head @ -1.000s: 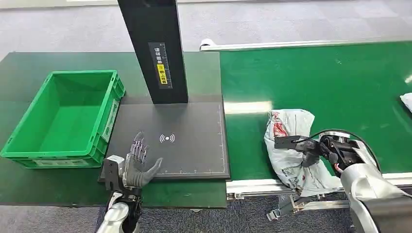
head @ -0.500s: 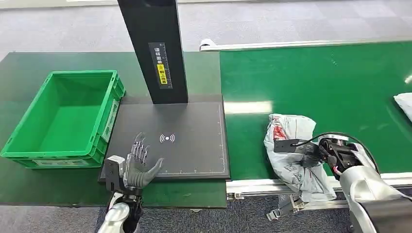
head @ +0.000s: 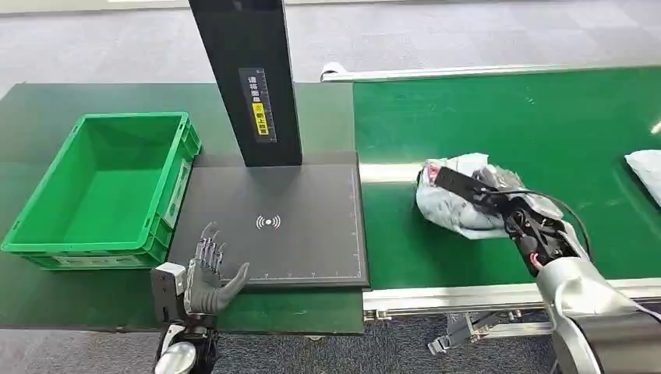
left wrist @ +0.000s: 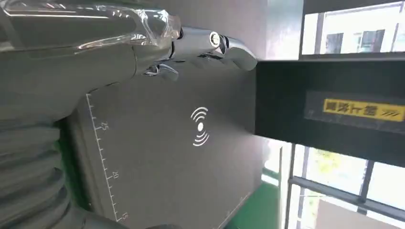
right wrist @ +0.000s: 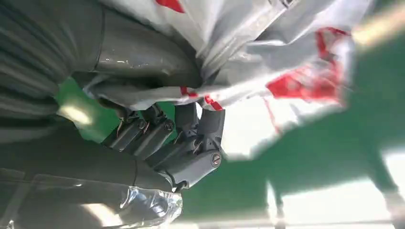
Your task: Moved the parcel from conveyor to table for the left to box.
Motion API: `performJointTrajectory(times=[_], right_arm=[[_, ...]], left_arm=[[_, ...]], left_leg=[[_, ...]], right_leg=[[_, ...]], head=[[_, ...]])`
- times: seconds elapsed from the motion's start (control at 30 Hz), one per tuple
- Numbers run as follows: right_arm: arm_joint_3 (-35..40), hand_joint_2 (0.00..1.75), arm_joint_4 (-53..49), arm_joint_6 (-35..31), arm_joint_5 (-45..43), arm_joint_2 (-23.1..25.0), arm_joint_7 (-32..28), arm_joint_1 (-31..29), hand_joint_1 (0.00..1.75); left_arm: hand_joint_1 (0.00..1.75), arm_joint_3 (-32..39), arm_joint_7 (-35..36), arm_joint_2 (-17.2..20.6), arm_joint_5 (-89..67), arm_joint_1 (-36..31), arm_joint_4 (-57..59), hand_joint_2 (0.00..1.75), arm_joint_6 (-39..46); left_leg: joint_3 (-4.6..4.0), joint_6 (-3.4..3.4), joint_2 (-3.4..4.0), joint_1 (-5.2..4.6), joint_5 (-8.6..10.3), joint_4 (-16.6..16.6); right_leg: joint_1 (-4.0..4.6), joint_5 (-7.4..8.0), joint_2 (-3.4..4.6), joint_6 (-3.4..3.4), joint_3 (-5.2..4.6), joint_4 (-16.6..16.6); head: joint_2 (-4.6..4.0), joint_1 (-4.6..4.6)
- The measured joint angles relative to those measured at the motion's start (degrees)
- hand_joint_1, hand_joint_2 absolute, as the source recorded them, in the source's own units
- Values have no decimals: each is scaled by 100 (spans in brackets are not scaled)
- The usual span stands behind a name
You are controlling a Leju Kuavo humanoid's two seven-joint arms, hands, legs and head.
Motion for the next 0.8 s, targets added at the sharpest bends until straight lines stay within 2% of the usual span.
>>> performJointTrajectory(times=[0.17,0.4,0.6,0.7,0.8], right_arm=[[-328,175,-612,-1539,-406,173,-1392,173,175],[-321,175,-1527,-2824,-786,367,-2532,666,175],[-174,175,-1969,-3061,-690,509,-2688,965,175],[182,175,-2137,-3481,-176,577,-2830,1080,175],[834,175,-2251,-3557,465,758,-2827,1222,175]], left_arm=[[0,46,-96,-2,-251,94,-268,175,107],[0,50,-369,-24,-461,57,-310,175,548],[0,61,-486,-61,-531,-9,-310,175,842],[0,68,-691,-92,-544,-48,-321,175,1259],[0,76,-852,-135,-309,-154,-323,175,1466]], left_leg=[[1,0,3,0,0,0],[3,0,4,-1,0,0],[2,0,3,0,0,-1],[3,-1,11,0,-1,-2],[6,-1,12,0,-1,-2]], right_leg=[[0,0,3,0,0,0],[0,0,4,0,0,-1],[0,0,3,0,1,0],[1,0,9,0,1,0],[1,0,11,0,-1,0]], head=[[0,-2],[0,0],[2,0],[0,0],[0,-2]])
